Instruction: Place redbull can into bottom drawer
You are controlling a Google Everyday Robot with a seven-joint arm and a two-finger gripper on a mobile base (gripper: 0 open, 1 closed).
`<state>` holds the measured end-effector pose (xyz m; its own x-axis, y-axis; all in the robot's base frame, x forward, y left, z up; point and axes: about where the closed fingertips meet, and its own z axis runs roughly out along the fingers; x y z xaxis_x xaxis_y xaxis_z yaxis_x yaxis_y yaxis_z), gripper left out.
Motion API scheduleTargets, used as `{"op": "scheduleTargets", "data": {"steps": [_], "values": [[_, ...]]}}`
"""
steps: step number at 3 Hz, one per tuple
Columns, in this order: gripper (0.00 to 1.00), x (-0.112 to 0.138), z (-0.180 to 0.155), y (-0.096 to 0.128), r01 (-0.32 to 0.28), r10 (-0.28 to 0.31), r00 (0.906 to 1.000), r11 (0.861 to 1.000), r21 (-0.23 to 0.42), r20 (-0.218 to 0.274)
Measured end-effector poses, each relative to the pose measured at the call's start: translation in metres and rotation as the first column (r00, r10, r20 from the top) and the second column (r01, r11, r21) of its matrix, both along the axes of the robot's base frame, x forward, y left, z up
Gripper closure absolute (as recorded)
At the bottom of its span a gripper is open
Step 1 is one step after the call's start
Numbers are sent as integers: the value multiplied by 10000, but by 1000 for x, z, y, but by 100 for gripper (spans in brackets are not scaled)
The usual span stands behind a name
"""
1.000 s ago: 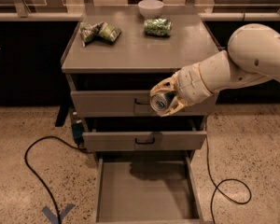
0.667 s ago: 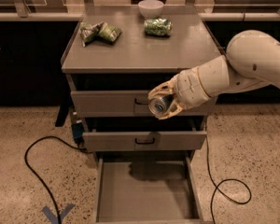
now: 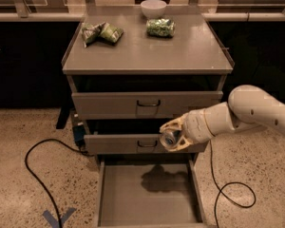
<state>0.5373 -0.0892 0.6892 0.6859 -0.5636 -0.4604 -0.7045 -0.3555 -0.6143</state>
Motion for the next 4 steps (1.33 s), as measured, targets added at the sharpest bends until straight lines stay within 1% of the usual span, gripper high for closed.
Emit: {"op": "scheduleTargets", "data": {"steps": [1, 2, 3, 4], "values": [[100, -12, -59, -12, 749, -744, 9971, 9964, -409, 130], [100, -12, -59, -12, 750, -745, 9971, 9964, -407, 129], [100, -17, -87, -11, 842, -844, 9963, 9964, -111, -136], [100, -27, -158, -12, 929, -923, 9932, 9957, 44, -705]]}}
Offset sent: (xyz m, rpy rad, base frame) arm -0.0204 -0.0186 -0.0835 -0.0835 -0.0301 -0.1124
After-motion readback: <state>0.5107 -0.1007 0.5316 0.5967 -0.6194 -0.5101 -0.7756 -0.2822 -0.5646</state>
